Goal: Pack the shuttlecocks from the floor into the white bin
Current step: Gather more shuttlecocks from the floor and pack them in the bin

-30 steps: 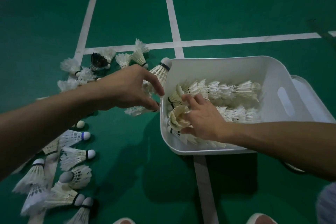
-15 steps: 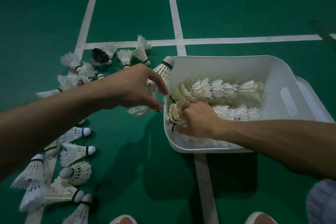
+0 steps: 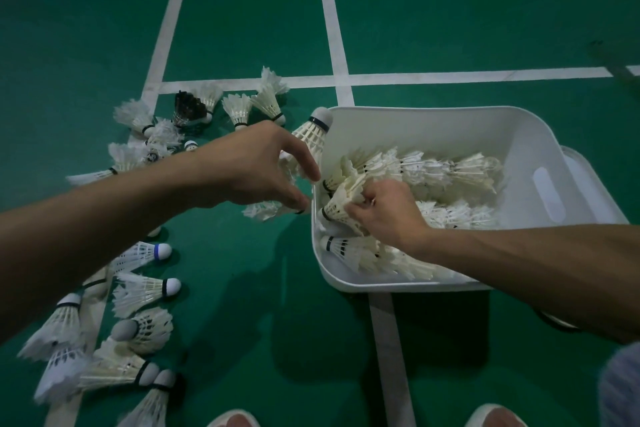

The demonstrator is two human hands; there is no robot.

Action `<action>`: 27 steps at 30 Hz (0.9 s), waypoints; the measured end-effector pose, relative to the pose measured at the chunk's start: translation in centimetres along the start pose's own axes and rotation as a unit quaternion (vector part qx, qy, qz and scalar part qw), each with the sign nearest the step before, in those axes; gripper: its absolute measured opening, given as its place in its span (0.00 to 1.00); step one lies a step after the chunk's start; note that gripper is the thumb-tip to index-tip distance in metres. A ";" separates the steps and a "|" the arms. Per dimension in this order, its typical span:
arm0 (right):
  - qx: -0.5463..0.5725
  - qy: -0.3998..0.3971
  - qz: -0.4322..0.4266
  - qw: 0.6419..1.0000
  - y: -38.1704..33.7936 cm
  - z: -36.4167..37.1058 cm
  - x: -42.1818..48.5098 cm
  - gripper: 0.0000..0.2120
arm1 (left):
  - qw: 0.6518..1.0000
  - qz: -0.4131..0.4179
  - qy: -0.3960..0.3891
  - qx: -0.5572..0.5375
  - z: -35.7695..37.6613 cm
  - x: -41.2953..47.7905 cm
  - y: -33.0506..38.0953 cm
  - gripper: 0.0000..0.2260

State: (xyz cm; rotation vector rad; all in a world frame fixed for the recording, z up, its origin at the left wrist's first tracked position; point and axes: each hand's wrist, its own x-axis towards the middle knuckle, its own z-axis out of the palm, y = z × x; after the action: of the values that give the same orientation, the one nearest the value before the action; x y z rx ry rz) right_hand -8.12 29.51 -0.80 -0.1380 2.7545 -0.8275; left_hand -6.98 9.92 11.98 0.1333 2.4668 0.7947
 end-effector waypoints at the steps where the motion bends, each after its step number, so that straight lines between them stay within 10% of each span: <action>1: 0.011 0.009 0.006 1.000 -0.1 -0.3 -0.1 0.13 | 1.000 0.000 0.001 0.000 0.0 0.0 0.0 0.14; 15: 0.077 -0.040 0.079 0.993 0.4 1.3 0.6 0.18 | 1.000 -0.003 -0.010 -0.011 0.0 0.3 -0.2 0.14; 27: -0.040 -0.062 -0.051 0.996 0.8 -0.1 0.1 0.08 | 1.000 -0.009 -0.006 -0.008 0.0 -0.3 0.4 0.15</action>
State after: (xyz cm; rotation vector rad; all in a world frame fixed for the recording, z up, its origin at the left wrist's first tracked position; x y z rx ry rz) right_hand -8.28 30.25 -1.21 -0.3360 2.6819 -0.7080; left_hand -6.73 10.21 12.34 0.1091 2.4459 0.8020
